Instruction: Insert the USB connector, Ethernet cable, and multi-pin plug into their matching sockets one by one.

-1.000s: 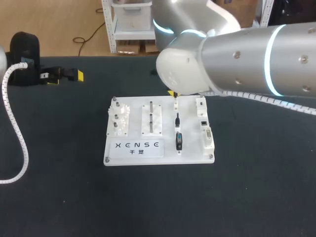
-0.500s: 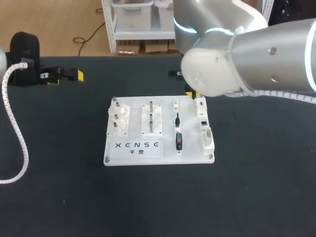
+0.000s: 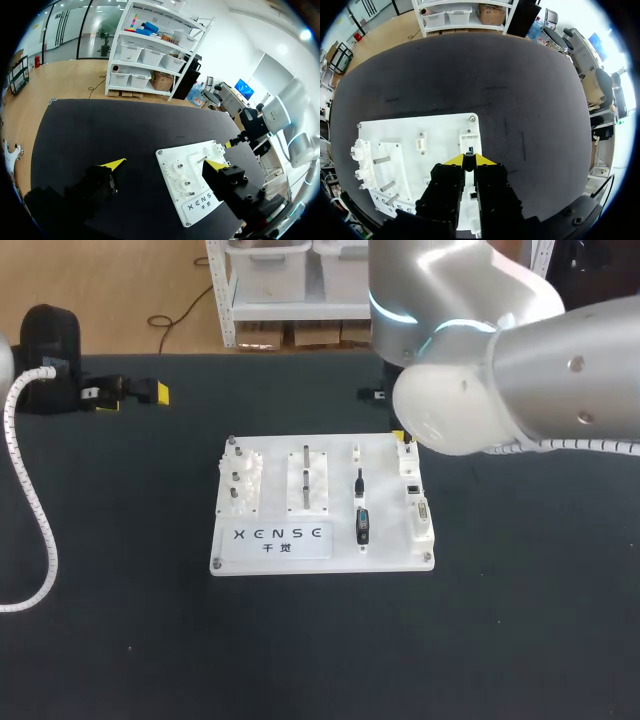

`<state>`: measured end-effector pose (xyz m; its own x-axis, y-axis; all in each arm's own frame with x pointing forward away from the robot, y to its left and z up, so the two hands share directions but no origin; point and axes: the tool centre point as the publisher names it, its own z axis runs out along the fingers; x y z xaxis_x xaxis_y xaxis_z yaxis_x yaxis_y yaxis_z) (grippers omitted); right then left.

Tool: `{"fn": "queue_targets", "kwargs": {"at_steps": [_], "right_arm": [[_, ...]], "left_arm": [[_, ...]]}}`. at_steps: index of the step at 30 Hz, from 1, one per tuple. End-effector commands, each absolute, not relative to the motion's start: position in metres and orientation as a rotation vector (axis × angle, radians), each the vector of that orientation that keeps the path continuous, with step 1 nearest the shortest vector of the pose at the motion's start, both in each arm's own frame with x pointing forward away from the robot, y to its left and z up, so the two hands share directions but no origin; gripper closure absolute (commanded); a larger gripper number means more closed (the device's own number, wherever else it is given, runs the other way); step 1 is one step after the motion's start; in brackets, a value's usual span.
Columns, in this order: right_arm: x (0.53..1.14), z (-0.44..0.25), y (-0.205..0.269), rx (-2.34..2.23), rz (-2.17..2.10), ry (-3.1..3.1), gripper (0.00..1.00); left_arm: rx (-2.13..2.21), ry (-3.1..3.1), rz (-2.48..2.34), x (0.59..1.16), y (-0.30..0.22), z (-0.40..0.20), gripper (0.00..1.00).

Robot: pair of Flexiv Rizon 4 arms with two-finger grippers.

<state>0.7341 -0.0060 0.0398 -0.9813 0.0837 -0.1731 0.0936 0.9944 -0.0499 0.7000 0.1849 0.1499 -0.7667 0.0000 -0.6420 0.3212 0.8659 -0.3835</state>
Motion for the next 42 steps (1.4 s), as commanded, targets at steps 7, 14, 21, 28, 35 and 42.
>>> {"fn": "queue_targets", "kwargs": {"at_steps": [7, 14, 21, 28, 35, 42], "right_arm": [[0.733, 0.035, -0.006, 0.132, -0.097, 2.966, 1.00], [0.735, 0.031, -0.008, 0.133, -0.105, 2.971, 1.00], [0.736, 0.028, -0.009, 0.138, -0.113, 2.974, 1.00], [0.737, 0.026, -0.009, 0.134, -0.111, 2.977, 1.00], [0.737, 0.026, -0.007, 0.126, -0.107, 2.981, 1.00], [0.736, 0.025, -0.006, 0.110, -0.109, 2.984, 1.00]], "left_arm": [[0.231, 2.374, -0.637, 0.700, 0.185, 0.150, 0.00], [0.231, 2.374, -0.637, 0.700, 0.185, 0.150, 0.00], [0.231, 2.374, -0.637, 0.700, 0.185, 0.150, 0.00], [0.231, 2.374, -0.637, 0.700, 0.185, 0.150, 0.00], [0.231, 2.374, -0.637, 0.700, 0.185, 0.150, 0.00], [0.231, 2.374, -0.637, 0.700, 0.185, 0.150, 0.00]]}}
